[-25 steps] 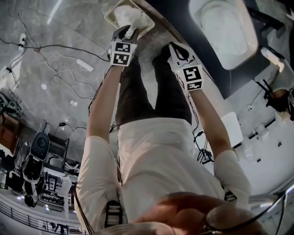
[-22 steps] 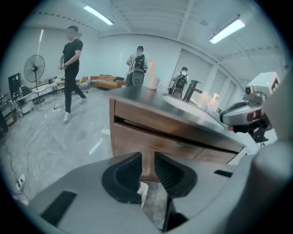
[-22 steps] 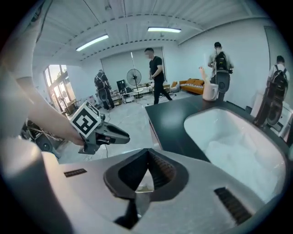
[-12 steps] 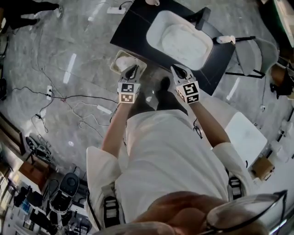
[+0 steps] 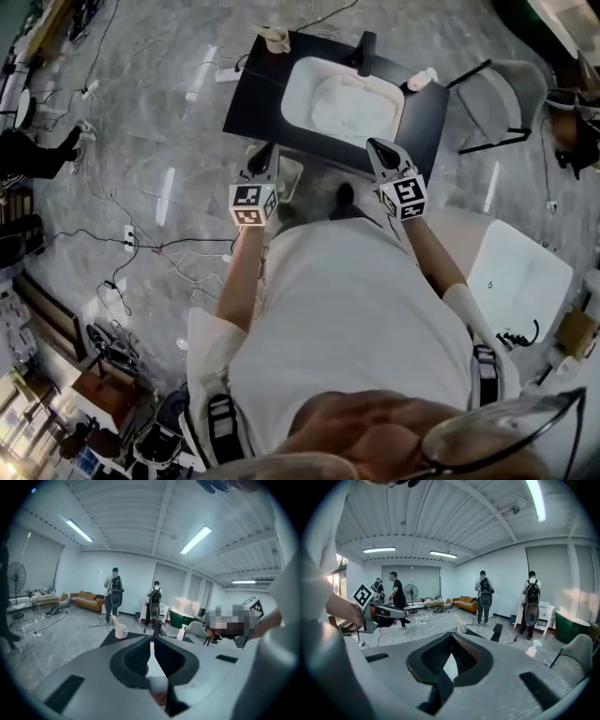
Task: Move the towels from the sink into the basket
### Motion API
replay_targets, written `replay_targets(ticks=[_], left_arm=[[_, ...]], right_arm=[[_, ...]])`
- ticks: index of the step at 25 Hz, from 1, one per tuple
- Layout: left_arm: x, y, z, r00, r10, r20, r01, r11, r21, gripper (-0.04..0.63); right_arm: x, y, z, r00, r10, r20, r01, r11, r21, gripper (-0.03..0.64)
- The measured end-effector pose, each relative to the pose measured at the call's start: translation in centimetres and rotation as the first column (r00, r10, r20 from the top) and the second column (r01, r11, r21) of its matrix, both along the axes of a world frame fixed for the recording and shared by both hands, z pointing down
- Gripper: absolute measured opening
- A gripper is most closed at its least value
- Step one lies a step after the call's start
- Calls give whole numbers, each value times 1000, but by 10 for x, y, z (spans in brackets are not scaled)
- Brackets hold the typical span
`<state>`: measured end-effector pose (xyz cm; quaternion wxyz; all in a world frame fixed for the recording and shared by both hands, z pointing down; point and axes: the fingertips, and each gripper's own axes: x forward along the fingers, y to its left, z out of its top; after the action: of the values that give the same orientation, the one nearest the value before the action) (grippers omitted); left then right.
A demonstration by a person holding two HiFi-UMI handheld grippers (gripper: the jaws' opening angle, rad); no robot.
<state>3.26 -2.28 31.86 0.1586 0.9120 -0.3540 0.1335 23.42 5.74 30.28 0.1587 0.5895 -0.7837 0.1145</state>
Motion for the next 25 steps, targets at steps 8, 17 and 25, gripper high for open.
replay_targets(ticks=[8, 17, 25], left_arm=[[12, -6, -88, 998, 20, -56, -9, 982, 189, 29], [16, -2, -104, 997, 26, -71, -8, 969, 245, 29], [25, -5, -105, 997, 47, -65, -30, 970, 240, 29]], right_arm=[[53, 16, -63, 993, 121, 12, -121, 983, 135, -3], [76, 31, -71, 983, 180, 21, -181, 970, 163, -3], [80, 35, -72, 981, 194, 20, -195, 969, 150, -3]])
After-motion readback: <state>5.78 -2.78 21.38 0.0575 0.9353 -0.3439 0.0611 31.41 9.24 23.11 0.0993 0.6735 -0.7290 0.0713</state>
